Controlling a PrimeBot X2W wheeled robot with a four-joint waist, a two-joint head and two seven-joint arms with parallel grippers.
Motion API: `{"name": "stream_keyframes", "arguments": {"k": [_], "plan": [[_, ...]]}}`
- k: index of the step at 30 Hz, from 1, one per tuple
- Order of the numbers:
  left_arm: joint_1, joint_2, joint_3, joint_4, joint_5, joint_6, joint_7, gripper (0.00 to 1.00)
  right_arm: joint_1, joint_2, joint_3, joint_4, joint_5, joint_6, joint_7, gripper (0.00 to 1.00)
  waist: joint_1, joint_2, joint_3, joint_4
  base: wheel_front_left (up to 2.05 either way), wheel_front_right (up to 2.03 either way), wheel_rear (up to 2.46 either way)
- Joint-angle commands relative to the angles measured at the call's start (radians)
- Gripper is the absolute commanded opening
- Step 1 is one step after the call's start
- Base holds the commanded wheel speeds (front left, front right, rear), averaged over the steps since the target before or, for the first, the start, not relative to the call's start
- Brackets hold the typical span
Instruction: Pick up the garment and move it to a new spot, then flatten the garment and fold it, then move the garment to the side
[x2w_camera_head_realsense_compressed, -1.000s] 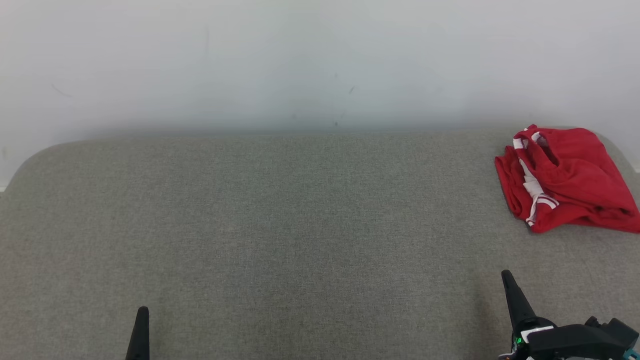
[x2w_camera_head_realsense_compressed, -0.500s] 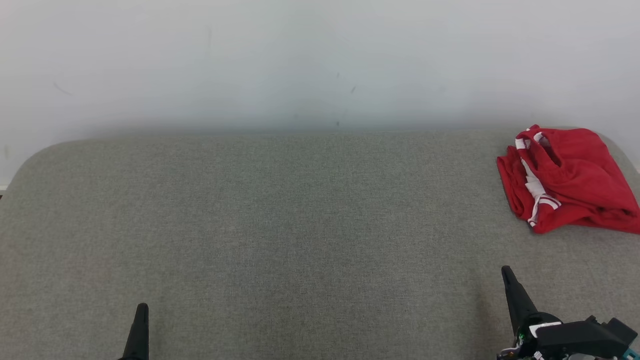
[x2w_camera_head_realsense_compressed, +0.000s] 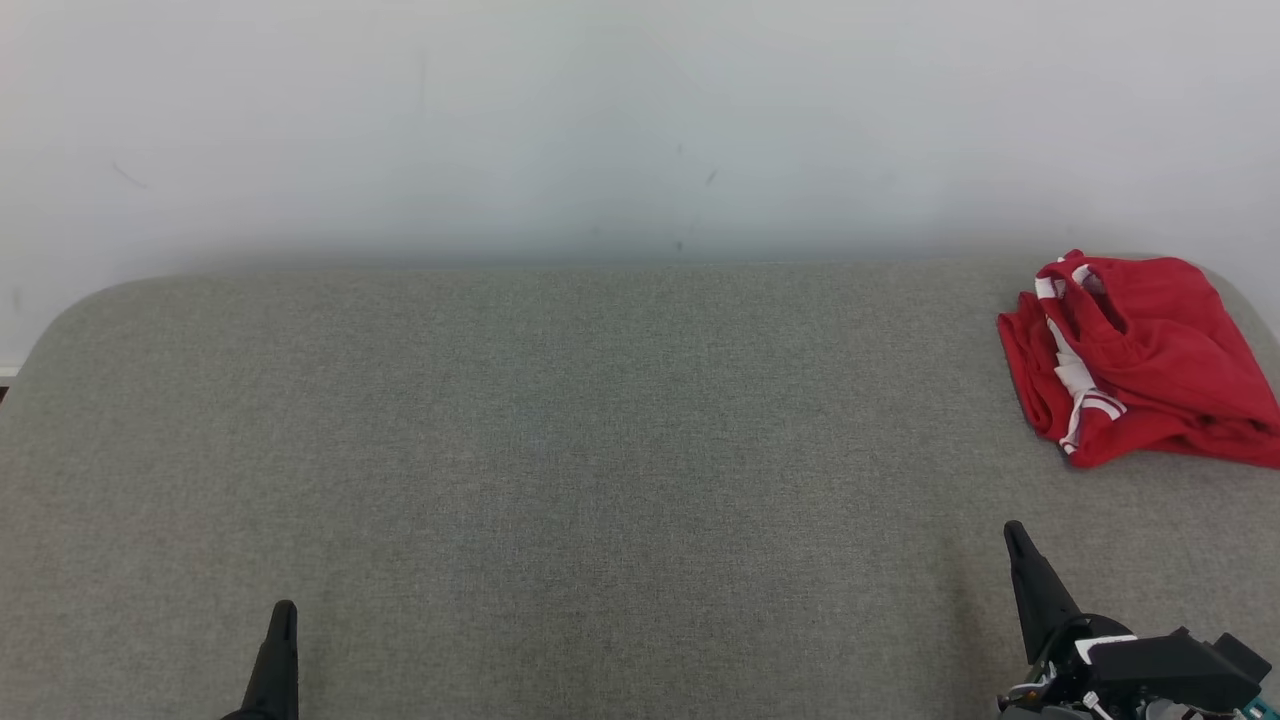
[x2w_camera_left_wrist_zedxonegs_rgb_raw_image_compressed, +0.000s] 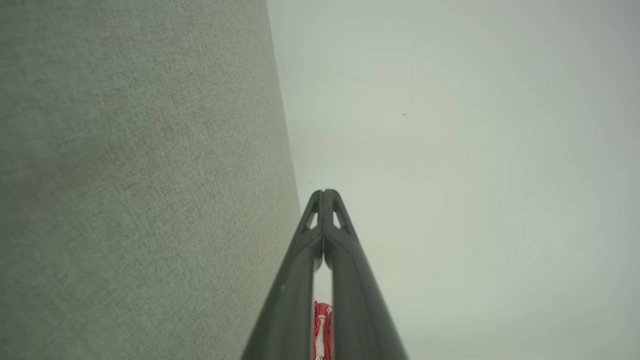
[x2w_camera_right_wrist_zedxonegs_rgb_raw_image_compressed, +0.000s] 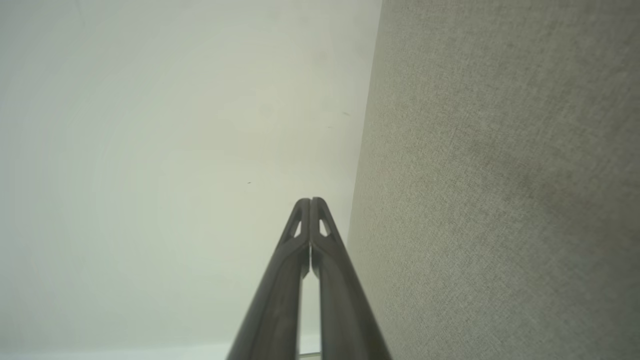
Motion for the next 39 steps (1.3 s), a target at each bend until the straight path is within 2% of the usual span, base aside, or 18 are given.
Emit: {"name": "stream_keyframes", "arguments": {"k": [1, 8, 39], "plan": [[-0.015, 0.003, 0.005, -0.006, -0.021, -0.006, 0.006, 0.00, -0.006, 0.002, -0.004, -0.004, 0.018, -0.002, 0.007, 0.00, 0.0000, 0.0000, 0.000, 0.000, 0.00, 0.00, 0.00], [-0.016, 0.004, 0.007, -0.008, -0.069, -0.009, 0.015, 0.00, -0.010, 0.003, -0.009, -0.004, 0.065, -0.002, 0.022, 0.00, 0.0000, 0.0000, 0.001, 0.003, 0.00, 0.00, 0.00], [-0.011, 0.004, 0.007, -0.007, -0.064, -0.008, 0.015, 0.00, -0.011, 0.010, -0.017, -0.003, 0.051, -0.002, 0.028, 0.00, 0.0000, 0.0000, 0.001, 0.003, 0.00, 0.00, 0.00]]}}
